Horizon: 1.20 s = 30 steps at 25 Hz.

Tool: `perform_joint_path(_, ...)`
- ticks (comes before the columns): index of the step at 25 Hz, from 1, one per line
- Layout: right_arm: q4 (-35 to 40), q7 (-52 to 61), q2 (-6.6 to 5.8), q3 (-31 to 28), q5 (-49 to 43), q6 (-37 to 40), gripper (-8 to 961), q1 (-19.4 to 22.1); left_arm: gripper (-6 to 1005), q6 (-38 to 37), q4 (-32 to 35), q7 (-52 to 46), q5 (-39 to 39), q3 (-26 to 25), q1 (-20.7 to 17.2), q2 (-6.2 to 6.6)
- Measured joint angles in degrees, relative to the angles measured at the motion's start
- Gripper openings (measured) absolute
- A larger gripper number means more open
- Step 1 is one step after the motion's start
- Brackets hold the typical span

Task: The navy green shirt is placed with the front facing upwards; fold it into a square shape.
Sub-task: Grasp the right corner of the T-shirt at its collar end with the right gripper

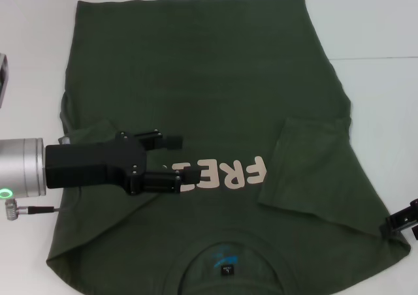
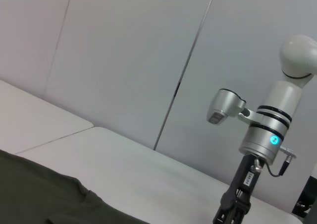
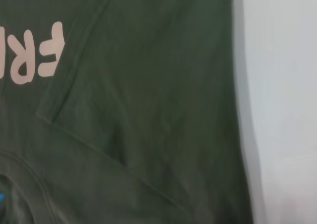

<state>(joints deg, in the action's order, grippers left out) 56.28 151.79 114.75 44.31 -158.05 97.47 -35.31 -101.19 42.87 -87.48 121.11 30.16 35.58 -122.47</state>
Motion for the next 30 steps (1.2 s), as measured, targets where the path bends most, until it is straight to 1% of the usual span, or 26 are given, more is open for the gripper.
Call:
perform_joint_path(9,-0.47,-0.61,0.76,-0.27,0.01,-1.05,824,0.51,916,0.41,0.02,-0.13,0.00,-0.02,0.10,0.04)
perform_joint_path(17,-0.85,-0.81,1.09,-0.28,0.22,-1.40,820,0.51,915,0.47,0.02,-0.14,0.00,-0.01,0.10,0.04)
perform_joint_path(28,-1.96,-1.32,1.29,-0.10,0.38,-1.61,756,0.50,915,0.53,0.02,-0.15,0.00,-0.01,0.10,0.04)
perform_joint_path(30,-1.97,-1.32,1.29,-0.10,0.38,-1.62,681,0.51,915,0.56,0.02,-0.14,0.00,-0.01,0.12,0.04)
